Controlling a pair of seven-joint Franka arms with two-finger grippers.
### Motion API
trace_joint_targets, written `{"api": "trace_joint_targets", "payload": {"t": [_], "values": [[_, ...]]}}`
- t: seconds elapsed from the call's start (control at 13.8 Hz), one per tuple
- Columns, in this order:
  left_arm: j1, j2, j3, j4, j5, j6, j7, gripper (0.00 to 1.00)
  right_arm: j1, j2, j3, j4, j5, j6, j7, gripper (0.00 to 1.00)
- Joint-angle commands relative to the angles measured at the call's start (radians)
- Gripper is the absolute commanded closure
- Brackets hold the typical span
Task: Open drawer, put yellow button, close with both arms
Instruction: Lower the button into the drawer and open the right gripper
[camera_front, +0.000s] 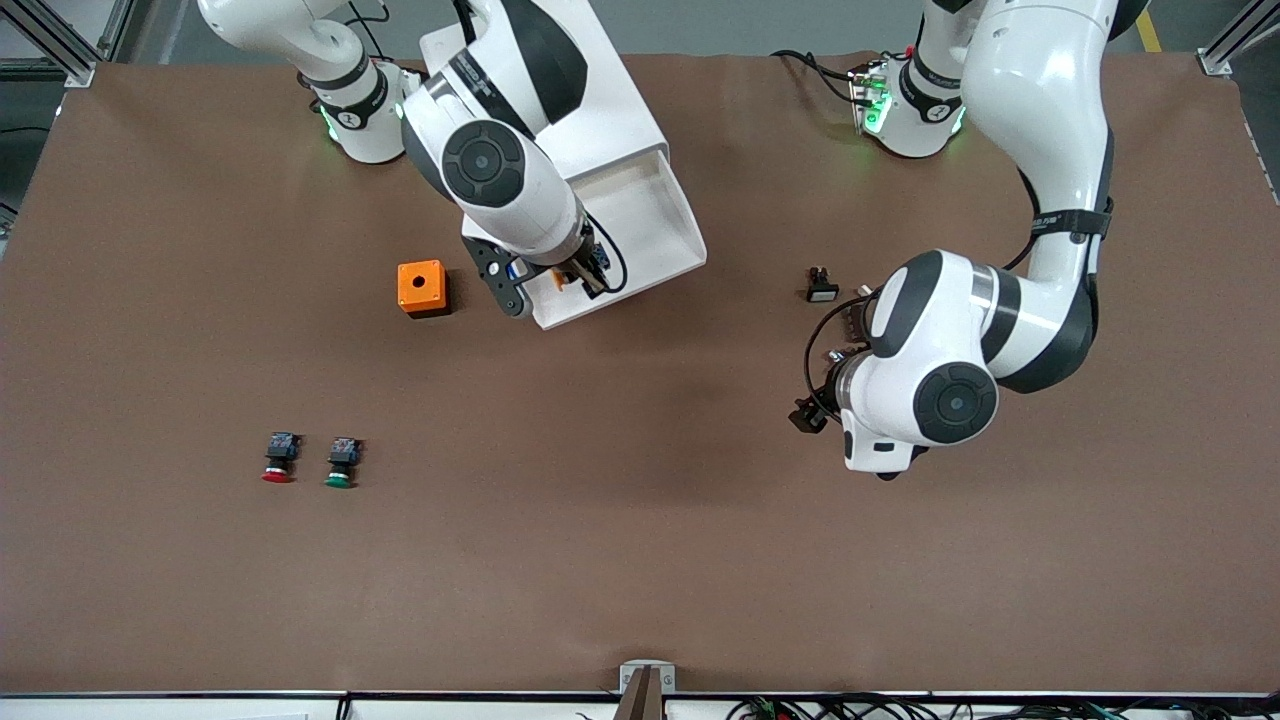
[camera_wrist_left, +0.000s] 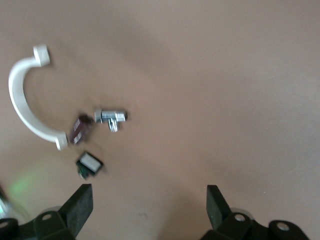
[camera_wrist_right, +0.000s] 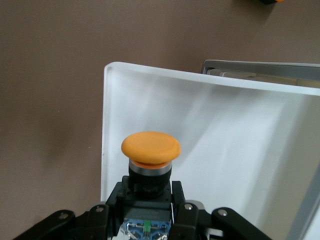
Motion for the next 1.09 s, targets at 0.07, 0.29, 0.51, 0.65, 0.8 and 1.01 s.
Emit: {"api": "trace_joint_targets", "payload": {"t": [0.07,0.29,0.51,0.65,0.8,1.01], "values": [[-0.021,-0.068,-0.054,-0.041,0.141,0.058,0.173,0.0,0.03,-0.014,-0.015,-0.044,0.019,0.044,0.044,0.88],[-0.018,-0.082,-0.119,-0.067,0.144,0.124,0.193,0.0,0.043,-0.003,-0.015,-0.047,0.02,0.059,0.055,0.86],[-0.021,-0.101,-0.172,-0.141,0.146,0.228,0.223,0.0,0.046,0.003,-0.015,-0.045,0.02,0.061,0.055,0.85],[-0.023,-0.118,-0.195,-0.203,0.146,0.288,0.223,0.0,0.05,0.006,-0.015,-0.045,0.02,0.061,0.056,0.82],[-0.031,-0.131,-0.205,-0.243,0.146,0.334,0.209,0.0,0.053,0.007,-0.015,-0.047,0.02,0.059,0.055,0.78],[-0.046,-0.119,-0.206,-0.24,0.137,0.367,0.181,0.0,0.058,0.018,-0.015,-0.044,0.02,0.059,0.056,0.68]]}}
